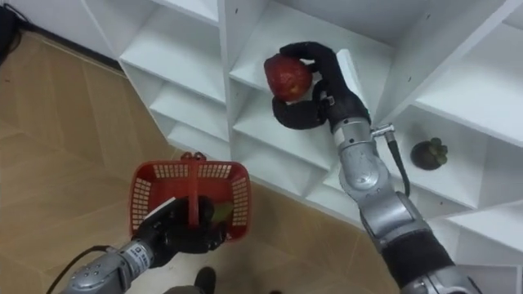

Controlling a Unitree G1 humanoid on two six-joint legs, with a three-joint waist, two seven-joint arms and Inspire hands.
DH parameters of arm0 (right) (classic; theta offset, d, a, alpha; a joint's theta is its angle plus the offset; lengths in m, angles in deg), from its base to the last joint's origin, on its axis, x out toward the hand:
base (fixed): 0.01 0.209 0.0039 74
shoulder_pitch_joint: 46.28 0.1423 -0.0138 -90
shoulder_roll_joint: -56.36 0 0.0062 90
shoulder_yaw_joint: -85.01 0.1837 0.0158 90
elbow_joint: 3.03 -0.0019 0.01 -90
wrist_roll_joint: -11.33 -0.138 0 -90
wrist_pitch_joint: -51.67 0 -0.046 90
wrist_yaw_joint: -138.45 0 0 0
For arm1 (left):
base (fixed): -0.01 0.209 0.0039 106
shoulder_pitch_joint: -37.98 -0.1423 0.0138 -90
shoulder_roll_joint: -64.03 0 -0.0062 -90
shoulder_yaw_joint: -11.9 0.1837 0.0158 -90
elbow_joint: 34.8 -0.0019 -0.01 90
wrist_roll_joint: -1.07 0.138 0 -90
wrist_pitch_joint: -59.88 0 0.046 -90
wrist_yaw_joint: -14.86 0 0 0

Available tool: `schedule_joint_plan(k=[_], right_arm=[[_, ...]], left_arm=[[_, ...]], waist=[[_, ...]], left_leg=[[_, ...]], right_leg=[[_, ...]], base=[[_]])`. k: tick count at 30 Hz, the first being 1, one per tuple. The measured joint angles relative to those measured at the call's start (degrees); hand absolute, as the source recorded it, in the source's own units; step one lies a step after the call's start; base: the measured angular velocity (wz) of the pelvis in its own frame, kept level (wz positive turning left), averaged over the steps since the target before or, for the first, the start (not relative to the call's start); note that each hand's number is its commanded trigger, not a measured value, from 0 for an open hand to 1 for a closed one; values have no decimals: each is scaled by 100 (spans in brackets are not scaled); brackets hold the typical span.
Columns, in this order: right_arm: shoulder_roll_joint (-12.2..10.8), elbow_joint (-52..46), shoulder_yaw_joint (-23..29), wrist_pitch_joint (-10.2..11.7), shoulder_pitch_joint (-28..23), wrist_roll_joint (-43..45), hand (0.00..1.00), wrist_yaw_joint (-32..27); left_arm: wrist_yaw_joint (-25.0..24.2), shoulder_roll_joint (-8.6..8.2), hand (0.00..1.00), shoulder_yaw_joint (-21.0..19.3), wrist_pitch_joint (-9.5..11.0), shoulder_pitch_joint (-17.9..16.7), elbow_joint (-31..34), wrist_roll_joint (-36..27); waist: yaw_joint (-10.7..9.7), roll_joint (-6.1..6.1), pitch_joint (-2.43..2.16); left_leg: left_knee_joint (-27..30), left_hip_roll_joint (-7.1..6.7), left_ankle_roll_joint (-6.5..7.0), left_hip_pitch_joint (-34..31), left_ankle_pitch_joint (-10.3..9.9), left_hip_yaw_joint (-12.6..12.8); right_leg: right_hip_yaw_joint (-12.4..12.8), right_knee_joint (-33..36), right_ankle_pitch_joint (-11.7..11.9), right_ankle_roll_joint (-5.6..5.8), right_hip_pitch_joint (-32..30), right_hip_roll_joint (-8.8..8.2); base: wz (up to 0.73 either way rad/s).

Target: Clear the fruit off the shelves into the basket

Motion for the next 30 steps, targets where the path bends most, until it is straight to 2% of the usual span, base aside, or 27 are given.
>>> schedule_joint_plan(k=[5,8,12,20,24,30], right_arm=[[-154,-295,9,0,-341,200,100,377],[-153,-487,-7,-3,-648,199,100,605],[-153,-760,5,1,-1021,201,100,803],[-154,-748,22,7,-1451,539,100,1038],[-144,-694,23,7,-1481,591,100,1243],[-145,-626,14,7,-1512,635,100,1589]], left_arm=[[-1,-73,100,-8,2,-33,0,15],[-4,-164,100,-7,2,-49,0,-27],[-37,-199,100,-44,11,-71,1,-67],[-82,-176,100,-120,142,-57,1,-66],[-86,-181,100,-135,238,-54,1,-66],[-96,-195,100,-131,265,-54,108,-70]], waist=[[-139,56,-47],[-154,131,-92],[-162,178,-134],[-223,192,-125],[-235,223,-119],[-293,233,-115]], left_leg=[[48,6,-1,3,-1,49],[45,9,-1,25,0,81],[16,20,-2,42,3,150],[3,35,-3,27,1,165],[-17,52,-5,20,0,176],[-79,102,-11,2,3,232]], right_leg=[[73,-5,17,-28,5,44],[107,4,21,-34,0,46],[232,-40,29,-33,-36,49],[240,-75,53,-33,-33,89],[236,-127,61,-43,-34,87],[264,-130,62,-45,-91,80]], base=[[-5],[-6],[-11],[-1],[0],[-3]])
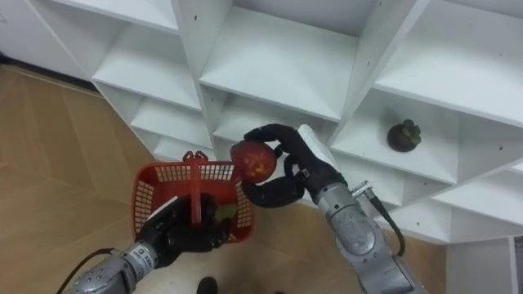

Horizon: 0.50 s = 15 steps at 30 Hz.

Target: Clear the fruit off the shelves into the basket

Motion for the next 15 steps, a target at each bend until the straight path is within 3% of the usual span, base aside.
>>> schedule_joint_plan(k=[8,15], right_arm=[[3,155,1,-4,-185,1,100,233],[-10,154,-2,-12,-196,4,100,260]], left_arm=[[-6,-8,100,7,208,5,190,-4],[-43,-16,100,73,229,9,191,-21]], waist=[[-20,13,9],[-35,21,15]], left_leg=[[-32,1,-1,-10,-2,17],[-16,1,-1,-6,-2,13]], right_leg=[[26,-17,0,0,-27,3],[27,-7,0,-1,-21,37]], base=[[0],[0]])
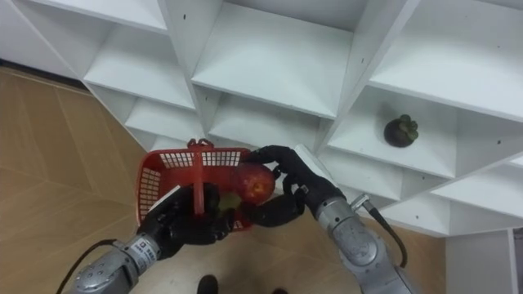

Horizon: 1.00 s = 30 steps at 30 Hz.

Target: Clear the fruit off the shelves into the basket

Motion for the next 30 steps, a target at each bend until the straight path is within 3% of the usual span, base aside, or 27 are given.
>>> schedule_joint_plan(k=[17,19,21,24,30], right_arm=[[1,-57,13,-124,3,25,100,213],[-1,-71,14,-124,6,35,66,226],[0,-105,18,-125,12,125,49,242],[-1,-106,15,-126,54,199,0,242],[11,-109,56,-140,57,205,0,250]], left_arm=[[-123,-19,100,8,-3,8,326,-1],[-143,-40,100,11,-3,9,335,-7],[-197,-48,100,17,-12,9,335,-24],[-260,-63,100,110,-16,23,335,-156],[-345,-70,100,112,-45,20,337,-199]], waist=[[-5,0,0],[-10,1,0],[-10,3,2],[-4,32,18],[1,56,14]], left_leg=[[23,5,-1,-2,-2,-2],[25,8,-1,-6,-2,0],[24,6,-1,-21,-2,3],[25,6,-1,-27,-2,6],[26,2,-1,-73,-2,35]], right_leg=[[22,9,1,-2,0,-10],[27,12,1,-2,-6,-11],[33,18,1,-2,-25,-14],[32,18,1,-2,-28,-13],[51,32,3,-4,-85,-11]], base=[[0],[0],[0],[0],[0]])
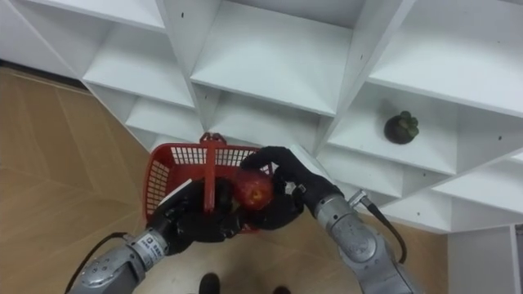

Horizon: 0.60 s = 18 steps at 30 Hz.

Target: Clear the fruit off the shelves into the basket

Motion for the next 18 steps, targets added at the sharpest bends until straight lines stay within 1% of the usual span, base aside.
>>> schedule_joint_plan(k=[5,6,9,18], right_arm=[[-35,0,-5,0,0,-8,0,69],[-48,0,-5,0,-1,-8,0,91],[-55,0,-5,0,-2,-8,0,121],[-94,0,-3,0,0,-10,0,122]], left_arm=[[-63,-74,100,0,-9,44,129,1],[-71,-78,100,-6,-65,64,122,1],[-132,-94,100,-6,-100,86,131,1],[-160,-93,100,-8,-115,121,211,-1]], waist=[[-4,-1,0],[-8,-1,0],[-7,-2,0],[-11,-15,-1]], left_leg=[[1,5,0,0,0,5],[1,5,0,-1,0,6],[3,5,0,0,0,11],[20,8,0,-7,0,19]], right_leg=[[0,5,0,0,-4,0],[1,4,0,0,-6,0],[2,5,0,0,-7,0],[14,2,5,-5,-6,-4]], base=[[0],[0],[0],[0]])
